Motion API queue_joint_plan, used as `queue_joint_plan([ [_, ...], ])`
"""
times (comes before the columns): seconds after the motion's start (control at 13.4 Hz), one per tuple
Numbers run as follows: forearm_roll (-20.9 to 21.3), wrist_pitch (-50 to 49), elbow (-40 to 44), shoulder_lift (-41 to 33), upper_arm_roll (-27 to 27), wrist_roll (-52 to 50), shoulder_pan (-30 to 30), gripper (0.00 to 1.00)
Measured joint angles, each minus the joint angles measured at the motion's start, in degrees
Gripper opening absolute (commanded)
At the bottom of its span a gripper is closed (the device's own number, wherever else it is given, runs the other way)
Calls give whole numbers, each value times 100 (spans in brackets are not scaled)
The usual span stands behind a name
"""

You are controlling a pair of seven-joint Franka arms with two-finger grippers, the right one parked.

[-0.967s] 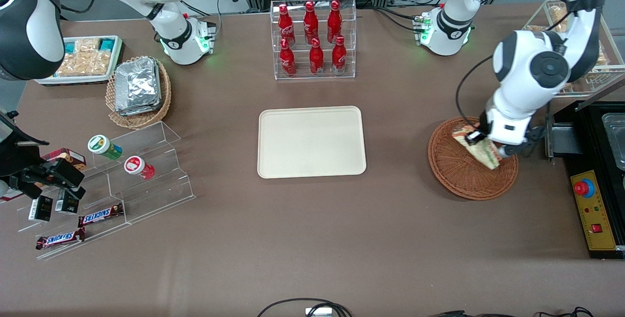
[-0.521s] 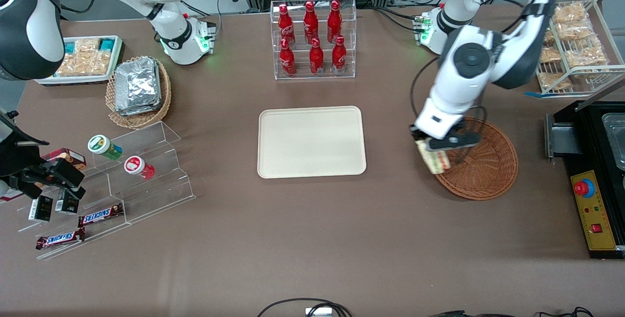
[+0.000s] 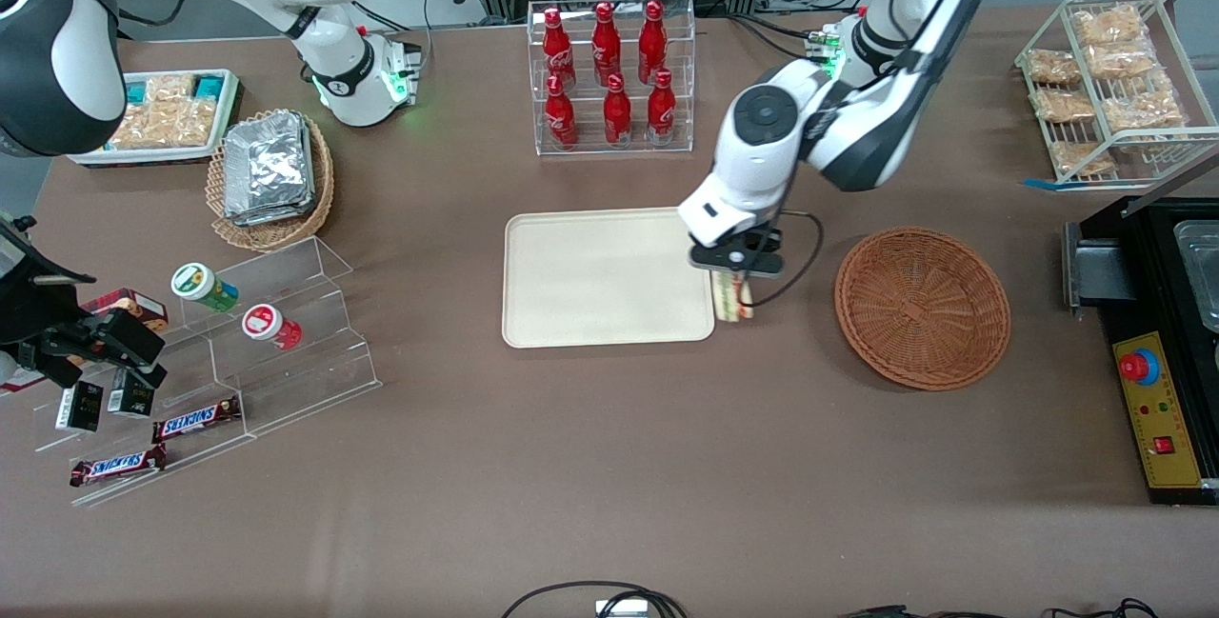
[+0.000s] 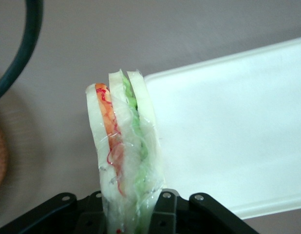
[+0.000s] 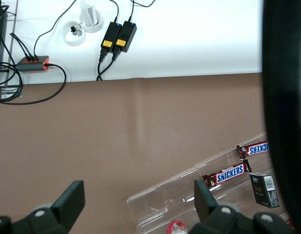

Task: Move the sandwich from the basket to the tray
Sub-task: 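Carry the sandwich with the left gripper over the cream tray, then lower the sandwich onto the tray and open the left gripper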

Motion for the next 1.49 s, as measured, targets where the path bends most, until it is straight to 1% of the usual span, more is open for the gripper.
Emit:
queue_joint_plan([
  [0.22,9,148,189,528,1,-6,-317,0],
  [0.52,17,208,286,961,0,-226,-718,0],
  [0.6,64,224,321,1066,2,-280,-763,0],
  [0.82,428,237,391,1318,3,-517,-803,1],
  [1.19,481,238,438,1547,10,-543,-806,96],
  [1.26,483,238,445,1550,10,-545,-807,100],
  [1.49,490,236,526,1534,11,-617,-806,100],
])
